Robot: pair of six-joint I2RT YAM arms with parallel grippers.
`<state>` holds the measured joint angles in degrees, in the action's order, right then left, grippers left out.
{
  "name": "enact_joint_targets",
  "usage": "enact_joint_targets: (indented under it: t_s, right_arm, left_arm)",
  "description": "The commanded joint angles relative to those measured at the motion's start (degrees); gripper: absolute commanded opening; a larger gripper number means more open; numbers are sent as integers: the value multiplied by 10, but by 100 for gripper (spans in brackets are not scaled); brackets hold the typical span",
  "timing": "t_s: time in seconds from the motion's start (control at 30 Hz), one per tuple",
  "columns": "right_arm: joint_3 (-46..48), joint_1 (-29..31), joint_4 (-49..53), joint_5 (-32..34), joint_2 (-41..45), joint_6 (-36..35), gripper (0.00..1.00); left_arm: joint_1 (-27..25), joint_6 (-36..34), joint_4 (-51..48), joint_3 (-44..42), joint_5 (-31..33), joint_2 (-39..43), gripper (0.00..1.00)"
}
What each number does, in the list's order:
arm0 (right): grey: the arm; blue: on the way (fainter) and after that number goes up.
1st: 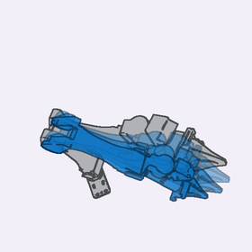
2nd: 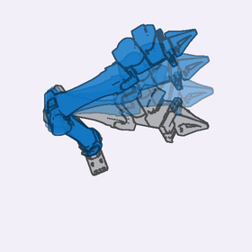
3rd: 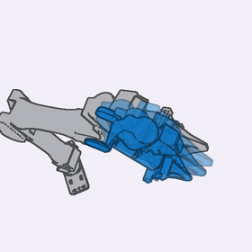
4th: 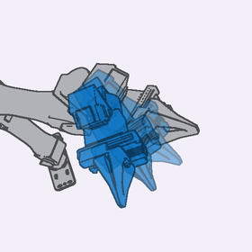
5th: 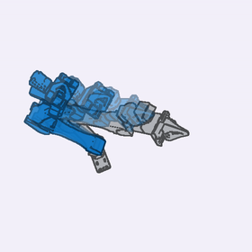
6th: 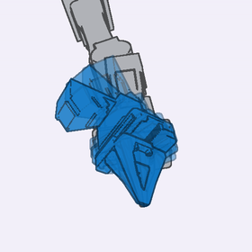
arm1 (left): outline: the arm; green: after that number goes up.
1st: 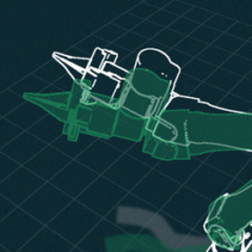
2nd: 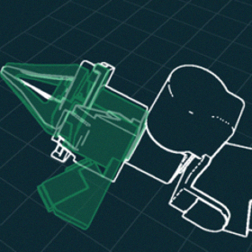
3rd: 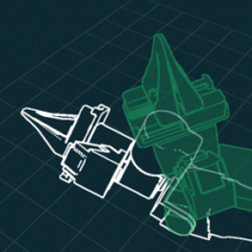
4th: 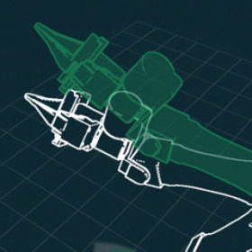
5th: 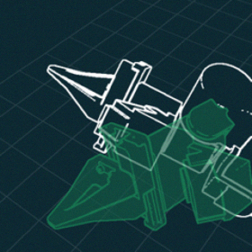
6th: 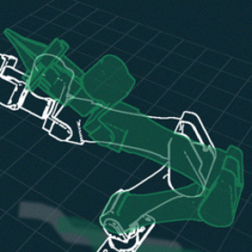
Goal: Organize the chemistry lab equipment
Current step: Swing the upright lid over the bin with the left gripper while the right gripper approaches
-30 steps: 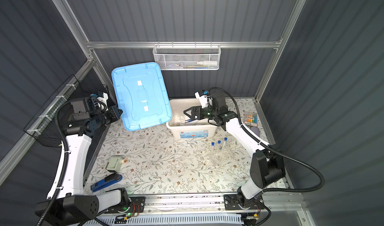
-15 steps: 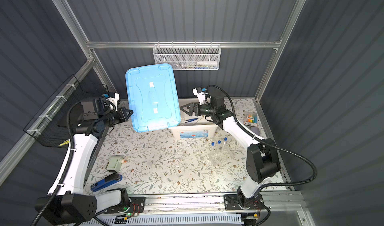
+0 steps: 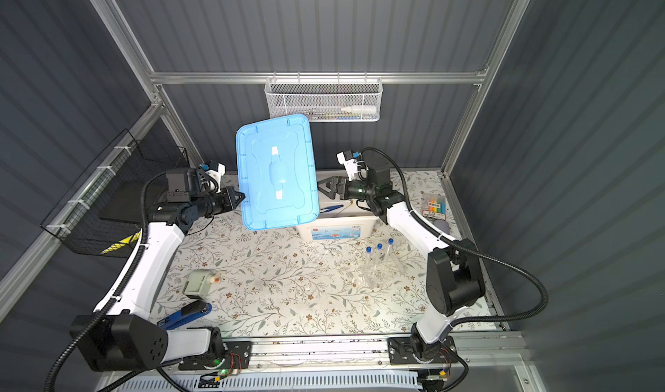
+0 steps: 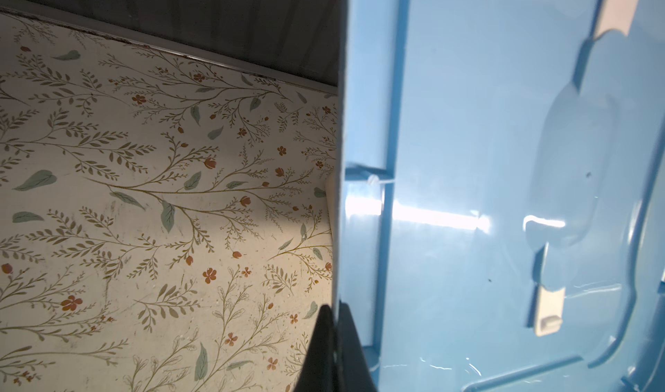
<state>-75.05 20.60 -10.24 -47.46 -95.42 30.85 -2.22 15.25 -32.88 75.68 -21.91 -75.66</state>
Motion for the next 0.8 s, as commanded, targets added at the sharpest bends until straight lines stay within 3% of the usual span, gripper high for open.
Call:
enact_joint_targets:
  t_s: [0.0, 0.47, 0.77]
  right_arm:
    - [17, -21, 3, 5, 28, 1, 87]
    - [23, -26, -66, -59, -9, 70, 86]
    - [-28, 25, -77, -84, -66, 89, 83]
  left_arm:
    - [0, 4, 22, 10, 3, 2, 0]
    - [-1, 20, 51, -7, -22, -11, 0]
    - [-31, 32, 75, -13, -23, -37, 0]
